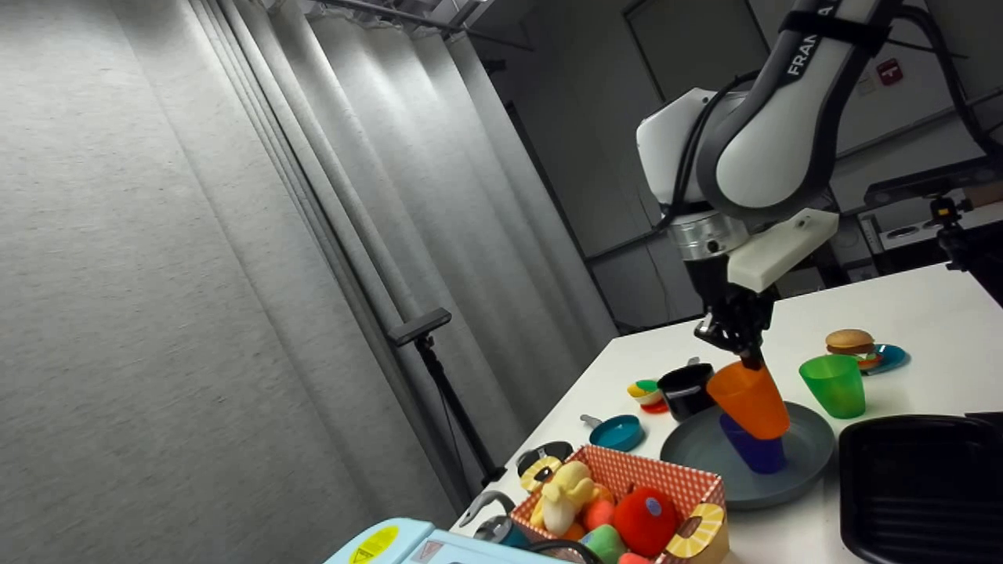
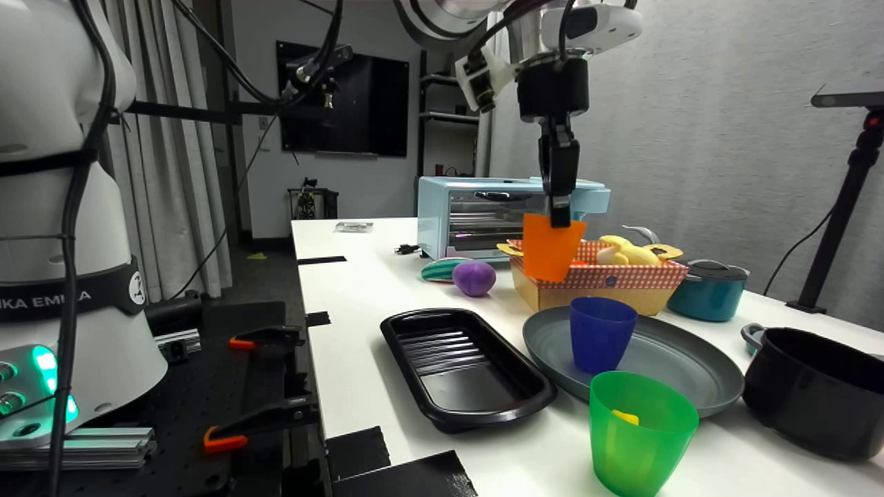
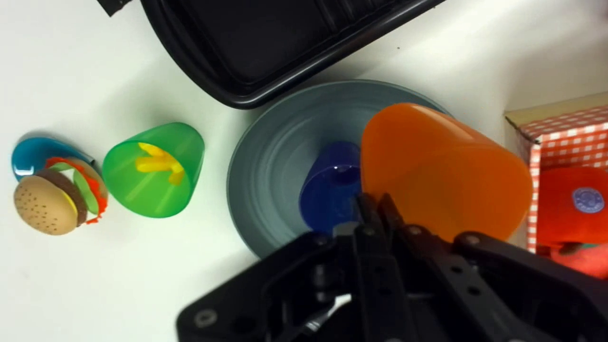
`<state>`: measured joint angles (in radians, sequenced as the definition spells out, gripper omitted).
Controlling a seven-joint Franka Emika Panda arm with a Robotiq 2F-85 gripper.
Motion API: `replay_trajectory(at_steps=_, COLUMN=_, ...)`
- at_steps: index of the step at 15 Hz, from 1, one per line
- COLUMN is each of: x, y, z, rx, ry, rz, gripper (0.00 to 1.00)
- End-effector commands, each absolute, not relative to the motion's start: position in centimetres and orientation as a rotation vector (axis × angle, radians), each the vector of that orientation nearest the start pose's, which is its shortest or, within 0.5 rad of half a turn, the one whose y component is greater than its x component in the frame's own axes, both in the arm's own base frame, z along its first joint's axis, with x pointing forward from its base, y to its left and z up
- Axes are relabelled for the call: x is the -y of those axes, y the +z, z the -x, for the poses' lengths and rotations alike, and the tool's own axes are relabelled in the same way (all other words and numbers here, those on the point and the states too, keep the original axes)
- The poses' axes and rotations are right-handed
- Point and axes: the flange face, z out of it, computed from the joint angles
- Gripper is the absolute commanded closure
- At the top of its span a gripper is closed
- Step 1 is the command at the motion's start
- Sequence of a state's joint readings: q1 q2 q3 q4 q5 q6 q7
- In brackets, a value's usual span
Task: Move the orange cup and put it in the blue cup
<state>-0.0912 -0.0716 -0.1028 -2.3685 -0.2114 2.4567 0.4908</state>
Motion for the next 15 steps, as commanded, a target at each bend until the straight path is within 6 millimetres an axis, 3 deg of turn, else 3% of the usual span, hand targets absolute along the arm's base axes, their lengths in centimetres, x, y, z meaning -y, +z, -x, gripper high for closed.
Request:
replay_trajectory(at_steps=1, x=12.6, y=36.4, z=-49.4, rx=-0.982, ry=-0.294, rz=3.115, gripper=0.99)
replay_trajectory(at_steps=4, x=14.4, y=35.6, z=-49.9, rx=-1.042, ry=-0.258, rz=3.104, gripper=0.99)
replay_trajectory(at_steps=12, x=14.8, y=36.3, z=-53.3, rx=-1.098, ry=-0.282, rz=3.100, gripper=0.99)
replay_trajectory(at_steps=15, x=17.1, y=35.8, z=-53.6, rx=-1.181, ry=-0.240, rz=3.070, gripper=0.99)
